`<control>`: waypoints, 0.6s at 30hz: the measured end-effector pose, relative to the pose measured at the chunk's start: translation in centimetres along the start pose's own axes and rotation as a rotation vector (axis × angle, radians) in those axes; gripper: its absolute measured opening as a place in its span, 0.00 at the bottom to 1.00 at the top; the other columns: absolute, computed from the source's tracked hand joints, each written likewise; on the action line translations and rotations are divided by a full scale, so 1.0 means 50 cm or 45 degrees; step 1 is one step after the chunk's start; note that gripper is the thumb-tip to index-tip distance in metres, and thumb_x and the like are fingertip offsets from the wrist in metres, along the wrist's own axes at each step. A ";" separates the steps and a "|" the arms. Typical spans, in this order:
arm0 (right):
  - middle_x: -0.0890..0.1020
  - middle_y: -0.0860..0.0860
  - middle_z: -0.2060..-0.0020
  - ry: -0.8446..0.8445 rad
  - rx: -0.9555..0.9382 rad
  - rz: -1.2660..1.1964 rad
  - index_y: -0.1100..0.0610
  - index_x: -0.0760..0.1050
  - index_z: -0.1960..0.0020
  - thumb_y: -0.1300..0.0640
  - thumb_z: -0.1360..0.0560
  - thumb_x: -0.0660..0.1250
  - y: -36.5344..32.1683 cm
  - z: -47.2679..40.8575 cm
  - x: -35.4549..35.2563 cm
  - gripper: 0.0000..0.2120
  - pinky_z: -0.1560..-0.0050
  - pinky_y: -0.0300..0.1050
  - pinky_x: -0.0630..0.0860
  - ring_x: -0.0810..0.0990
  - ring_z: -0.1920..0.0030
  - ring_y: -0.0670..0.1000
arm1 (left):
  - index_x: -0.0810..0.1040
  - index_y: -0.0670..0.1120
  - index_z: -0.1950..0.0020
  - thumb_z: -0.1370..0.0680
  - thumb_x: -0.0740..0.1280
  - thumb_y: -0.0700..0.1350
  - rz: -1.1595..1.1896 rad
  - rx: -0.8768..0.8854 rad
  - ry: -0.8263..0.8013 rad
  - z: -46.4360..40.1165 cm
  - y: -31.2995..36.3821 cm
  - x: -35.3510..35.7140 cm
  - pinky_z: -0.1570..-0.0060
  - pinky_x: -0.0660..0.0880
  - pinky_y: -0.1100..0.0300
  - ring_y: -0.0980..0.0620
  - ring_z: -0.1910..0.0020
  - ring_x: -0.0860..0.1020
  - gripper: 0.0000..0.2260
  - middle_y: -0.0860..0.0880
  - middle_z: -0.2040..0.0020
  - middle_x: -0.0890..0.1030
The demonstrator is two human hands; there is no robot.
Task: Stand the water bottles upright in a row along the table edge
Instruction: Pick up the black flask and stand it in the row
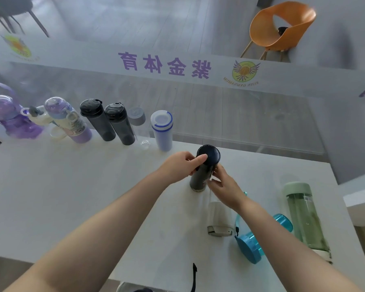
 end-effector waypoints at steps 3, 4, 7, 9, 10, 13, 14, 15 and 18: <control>0.73 0.36 0.41 0.055 -0.030 0.105 0.34 0.61 0.35 0.51 0.29 0.68 0.002 -0.002 0.007 0.27 0.40 0.40 0.73 0.73 0.40 0.39 | 0.81 0.44 0.56 0.28 0.62 0.68 0.011 -0.005 -0.035 -0.003 -0.008 -0.004 0.46 0.80 0.46 0.45 0.57 0.83 0.27 0.46 0.58 0.85; 0.73 0.39 0.41 0.097 -0.052 0.143 0.37 0.60 0.34 0.51 0.30 0.70 -0.001 -0.004 0.011 0.29 0.42 0.40 0.73 0.73 0.41 0.39 | 0.81 0.44 0.56 0.29 0.62 0.68 0.025 -0.010 -0.054 -0.005 -0.013 -0.005 0.45 0.79 0.45 0.44 0.56 0.83 0.27 0.45 0.57 0.85; 0.73 0.41 0.45 0.251 -0.040 0.125 0.39 0.61 0.38 0.49 0.33 0.73 -0.011 -0.009 0.022 0.30 0.54 0.32 0.70 0.74 0.48 0.36 | 0.81 0.46 0.56 0.31 0.61 0.70 0.036 -0.017 -0.090 -0.007 -0.021 -0.004 0.44 0.79 0.45 0.44 0.52 0.82 0.27 0.45 0.55 0.85; 0.74 0.41 0.48 0.381 -0.012 0.099 0.41 0.62 0.41 0.48 0.33 0.73 -0.014 -0.012 0.025 0.26 0.59 0.34 0.69 0.75 0.52 0.38 | 0.81 0.49 0.56 0.29 0.61 0.69 0.038 -0.008 -0.083 -0.012 -0.025 -0.001 0.43 0.78 0.46 0.45 0.51 0.82 0.24 0.46 0.55 0.84; 0.74 0.42 0.48 0.437 0.000 0.096 0.43 0.63 0.41 0.48 0.32 0.73 -0.014 -0.014 0.026 0.25 0.58 0.37 0.70 0.76 0.53 0.41 | 0.81 0.50 0.55 0.28 0.61 0.68 0.054 -0.004 -0.078 -0.015 -0.026 0.000 0.43 0.78 0.47 0.46 0.50 0.82 0.23 0.46 0.53 0.84; 0.74 0.46 0.47 0.534 0.042 0.121 0.49 0.63 0.41 0.49 0.32 0.73 -0.014 -0.021 0.030 0.26 0.55 0.47 0.73 0.76 0.53 0.49 | 0.79 0.54 0.47 0.23 0.59 0.64 0.148 0.035 -0.103 -0.021 -0.040 0.002 0.43 0.76 0.55 0.57 0.49 0.80 0.17 0.57 0.51 0.82; 0.74 0.47 0.47 0.553 0.043 0.122 0.50 0.64 0.41 0.49 0.32 0.74 -0.015 -0.024 0.031 0.26 0.54 0.48 0.74 0.77 0.52 0.50 | 0.78 0.56 0.43 0.21 0.59 0.62 0.170 0.067 -0.132 -0.019 -0.050 0.006 0.44 0.74 0.61 0.63 0.50 0.78 0.15 0.62 0.51 0.80; 0.74 0.48 0.47 0.570 0.035 0.109 0.52 0.64 0.40 0.50 0.32 0.75 -0.017 -0.028 0.032 0.27 0.53 0.50 0.74 0.77 0.51 0.51 | 0.77 0.57 0.39 0.21 0.59 0.61 0.155 0.098 -0.159 -0.015 -0.066 0.010 0.46 0.72 0.66 0.68 0.51 0.77 0.16 0.64 0.49 0.79; 0.74 0.50 0.44 0.609 0.016 0.058 0.55 0.65 0.38 0.53 0.33 0.76 -0.024 -0.046 0.032 0.29 0.50 0.50 0.74 0.76 0.47 0.52 | 0.69 0.54 0.29 0.22 0.61 0.61 -0.176 0.033 -0.186 -0.006 -0.168 0.024 0.35 0.67 0.62 0.59 0.34 0.71 0.24 0.55 0.32 0.73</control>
Point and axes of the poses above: each hand's wrist, its own z-axis away from the middle knuckle, its own x-axis out of the palm, y = z × x, the point moved 8 cm from there along -z, towards the middle knuckle
